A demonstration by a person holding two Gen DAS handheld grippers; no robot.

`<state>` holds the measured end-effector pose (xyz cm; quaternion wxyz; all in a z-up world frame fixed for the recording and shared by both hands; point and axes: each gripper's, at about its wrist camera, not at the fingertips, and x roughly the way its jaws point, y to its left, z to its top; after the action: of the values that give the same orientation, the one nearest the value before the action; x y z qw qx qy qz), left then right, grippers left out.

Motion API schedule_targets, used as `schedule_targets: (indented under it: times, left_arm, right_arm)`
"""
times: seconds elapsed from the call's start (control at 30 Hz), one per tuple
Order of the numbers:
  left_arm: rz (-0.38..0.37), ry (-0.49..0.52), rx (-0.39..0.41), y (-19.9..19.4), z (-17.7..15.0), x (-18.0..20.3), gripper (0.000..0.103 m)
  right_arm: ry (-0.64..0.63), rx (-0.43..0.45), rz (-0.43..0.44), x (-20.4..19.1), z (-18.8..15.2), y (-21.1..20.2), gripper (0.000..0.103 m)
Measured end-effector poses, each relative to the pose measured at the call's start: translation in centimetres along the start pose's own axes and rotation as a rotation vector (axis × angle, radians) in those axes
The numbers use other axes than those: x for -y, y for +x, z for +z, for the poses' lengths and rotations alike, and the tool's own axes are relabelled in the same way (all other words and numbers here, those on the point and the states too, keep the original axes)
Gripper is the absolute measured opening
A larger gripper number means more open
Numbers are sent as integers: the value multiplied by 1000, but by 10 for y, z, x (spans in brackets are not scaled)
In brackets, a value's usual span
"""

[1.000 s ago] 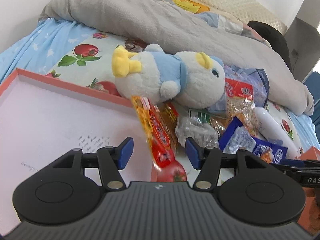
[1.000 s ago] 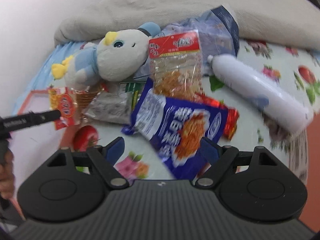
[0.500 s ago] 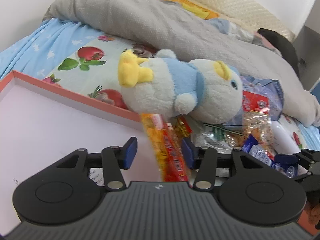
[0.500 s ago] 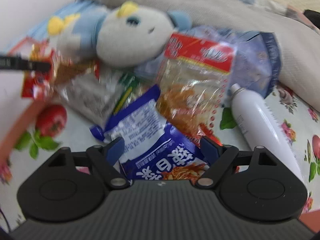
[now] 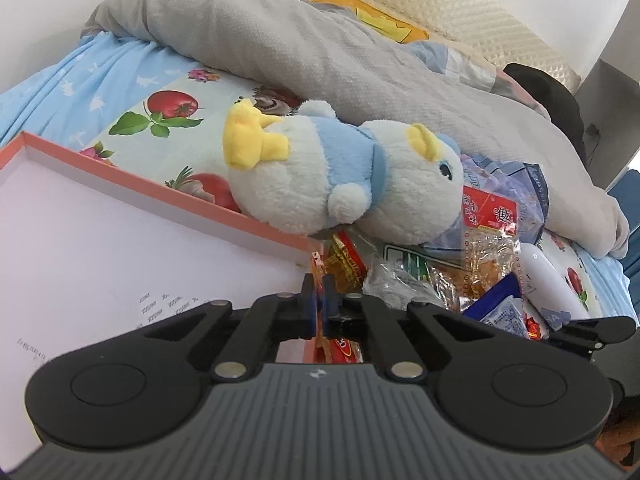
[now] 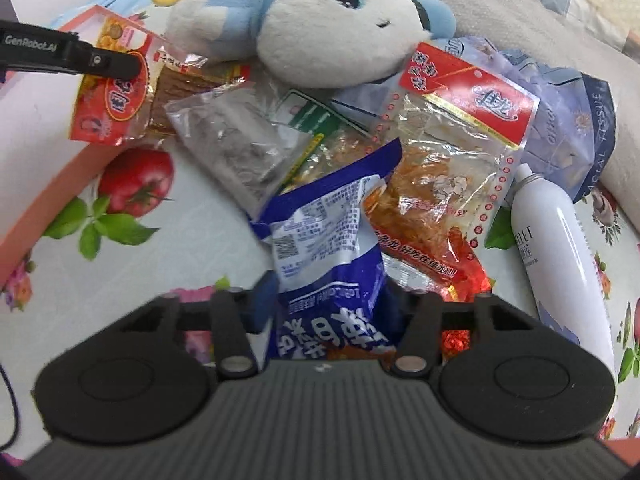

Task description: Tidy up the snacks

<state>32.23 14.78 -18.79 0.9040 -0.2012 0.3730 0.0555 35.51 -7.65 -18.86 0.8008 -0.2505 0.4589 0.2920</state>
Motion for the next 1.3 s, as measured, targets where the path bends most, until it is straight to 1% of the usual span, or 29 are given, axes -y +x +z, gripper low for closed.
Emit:
schedule_targets:
  times: [0.07, 0.13, 0.2, 0.37, 0.5, 0.57, 0.7, 0.9, 0.97, 1.07, 1.1, 1.17, 1.3]
  left_arm:
    - [11, -11, -2, -5, -3, 0, 1]
    - [4, -29, -6, -11, -6, -1, 1]
    - [0, -33, -9, -17, -11, 0, 1]
    - [-18, -67, -13, -36, -24, 2, 0]
    - [-31, -78, -8, -56, -38, 5, 0]
    - [-59, -101, -2, -66, -46, 4, 0]
    - [-72, -114, -20, -82, -63, 5, 0]
    - [-116, -136, -64, -106, -88, 10, 0]
    - [-133, -121, -82, -112, -96, 15, 0]
    - [-156, -162, -147, -118, -113, 16, 0]
    - [-152, -154, -155, -121, -117, 18, 0]
    - [-128, -129, -157, -127, -128, 23, 0]
    - [-147, -129, -214, -128, -146, 27, 0]
  right_arm:
    - [1, 4, -17, -5, -3, -6, 37]
    - [19, 6, -17, -8, -7, -12, 30]
    - [45, 15, -24, -8, -11, -20, 26]
    - [117, 27, -9, -10, -28, -37, 26]
    - [235, 55, 3, -8, -45, -55, 26]
    - [302, 76, 19, -7, -55, -64, 26]
    - [406, 94, 28, -12, -77, -80, 26]
    - [537, 111, 35, -26, -113, -99, 26]
    - [609, 118, 73, -28, -125, -106, 26]
    - [683, 115, 77, -35, -141, -116, 26]
    - [691, 116, 82, -38, -145, -119, 26]
    - [687, 115, 66, -45, -152, -124, 26]
    - [683, 97, 41, -48, -167, -126, 26]
